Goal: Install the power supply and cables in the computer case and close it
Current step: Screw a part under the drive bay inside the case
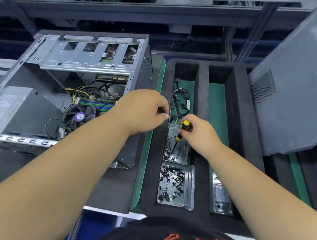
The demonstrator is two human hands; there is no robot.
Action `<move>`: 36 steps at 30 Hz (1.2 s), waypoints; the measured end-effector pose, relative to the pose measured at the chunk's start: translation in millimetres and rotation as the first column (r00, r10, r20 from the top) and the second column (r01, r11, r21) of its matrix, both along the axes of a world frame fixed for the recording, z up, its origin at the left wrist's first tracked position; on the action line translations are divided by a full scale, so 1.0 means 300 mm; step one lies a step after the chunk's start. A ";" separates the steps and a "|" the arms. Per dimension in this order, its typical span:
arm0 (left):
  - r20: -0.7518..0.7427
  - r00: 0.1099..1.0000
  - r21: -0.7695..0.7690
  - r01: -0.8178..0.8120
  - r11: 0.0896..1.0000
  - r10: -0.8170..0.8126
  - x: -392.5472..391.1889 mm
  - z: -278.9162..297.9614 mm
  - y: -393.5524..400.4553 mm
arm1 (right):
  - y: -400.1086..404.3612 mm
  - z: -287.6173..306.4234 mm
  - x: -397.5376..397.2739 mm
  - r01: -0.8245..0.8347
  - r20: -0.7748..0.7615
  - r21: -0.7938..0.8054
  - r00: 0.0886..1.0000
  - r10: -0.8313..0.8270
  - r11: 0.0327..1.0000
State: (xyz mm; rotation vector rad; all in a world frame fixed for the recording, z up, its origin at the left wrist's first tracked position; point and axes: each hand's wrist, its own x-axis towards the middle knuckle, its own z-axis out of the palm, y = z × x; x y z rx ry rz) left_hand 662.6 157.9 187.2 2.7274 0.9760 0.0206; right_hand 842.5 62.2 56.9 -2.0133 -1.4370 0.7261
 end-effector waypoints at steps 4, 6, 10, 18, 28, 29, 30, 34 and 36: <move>-0.015 1.000 0.021 -0.003 1.000 0.003 0.003 -0.008 0.005 | -0.024 0.004 0.004 0.020 -0.077 -0.001 0.997 -0.020 1.000; -0.023 1.000 0.033 0.000 0.999 0.001 0.004 -0.013 0.006 | -0.038 0.005 -0.001 0.012 -0.124 -0.013 0.992 -0.014 1.000; -0.035 0.999 0.037 -0.001 0.999 0.002 0.005 -0.013 0.006 | -0.065 0.006 -0.020 -0.064 -0.112 -0.050 0.992 0.058 0.997; -0.065 0.998 0.055 -0.007 0.998 0.011 0.003 -0.017 0.006 | -0.105 -0.004 -0.020 -0.015 -0.075 -0.020 0.997 0.013 1.000; -0.113 0.994 0.064 -0.008 0.998 0.015 0.007 -0.014 0.002 | -0.127 0.001 -0.039 -0.018 -0.132 0.003 0.991 0.018 1.000; -0.111 0.994 0.065 -0.005 0.998 0.013 0.007 -0.014 0.001 | -0.129 0.002 -0.044 -0.020 -0.128 0.013 0.992 0.022 1.000; -0.108 0.994 0.064 -0.004 0.998 0.011 0.006 -0.014 0.000 | -0.131 0.003 -0.047 -0.018 -0.127 0.023 0.992 0.021 1.000; -0.092 0.996 0.055 -0.011 0.998 0.016 0.004 -0.012 0.002 | -0.128 0.005 -0.052 -0.030 -0.123 0.021 0.992 0.032 0.999; -0.097 0.995 0.051 -0.010 0.999 0.015 0.005 -0.012 0.003 | -0.124 -0.002 -0.058 -0.056 -0.088 -0.002 0.995 0.055 0.998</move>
